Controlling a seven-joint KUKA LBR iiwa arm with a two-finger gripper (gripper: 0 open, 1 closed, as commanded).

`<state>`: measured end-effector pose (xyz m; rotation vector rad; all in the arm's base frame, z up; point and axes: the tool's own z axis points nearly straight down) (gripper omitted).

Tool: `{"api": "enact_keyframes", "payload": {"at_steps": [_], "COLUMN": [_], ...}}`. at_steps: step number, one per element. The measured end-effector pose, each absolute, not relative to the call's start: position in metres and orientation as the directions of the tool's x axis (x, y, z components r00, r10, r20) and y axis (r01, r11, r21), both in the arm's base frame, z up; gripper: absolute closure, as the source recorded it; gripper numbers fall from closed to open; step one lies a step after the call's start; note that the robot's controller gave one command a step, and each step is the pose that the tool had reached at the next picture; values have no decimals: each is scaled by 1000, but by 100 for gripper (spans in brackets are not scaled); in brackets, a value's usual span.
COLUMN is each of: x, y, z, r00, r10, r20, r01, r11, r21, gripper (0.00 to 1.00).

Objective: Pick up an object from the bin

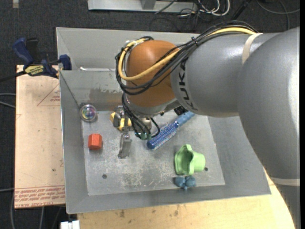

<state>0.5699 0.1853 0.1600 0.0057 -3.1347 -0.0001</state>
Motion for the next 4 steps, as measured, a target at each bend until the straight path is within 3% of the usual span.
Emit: {"api": "enact_keyframes", "payload": {"at_steps": [1,2,3,4], "x": [605,585,586,556], "y": [109,49,52,56], "z": [87,69,70,223], "r00": [-972,-991,-992,-995], "r10": [234,133,130,102], "r20": [3,2,1,-7], "r01": [234,133,130,102], "r11": [972,991,992,995], "r21": [-3,-2,1,2], "gripper": [0,0,100,100]}}
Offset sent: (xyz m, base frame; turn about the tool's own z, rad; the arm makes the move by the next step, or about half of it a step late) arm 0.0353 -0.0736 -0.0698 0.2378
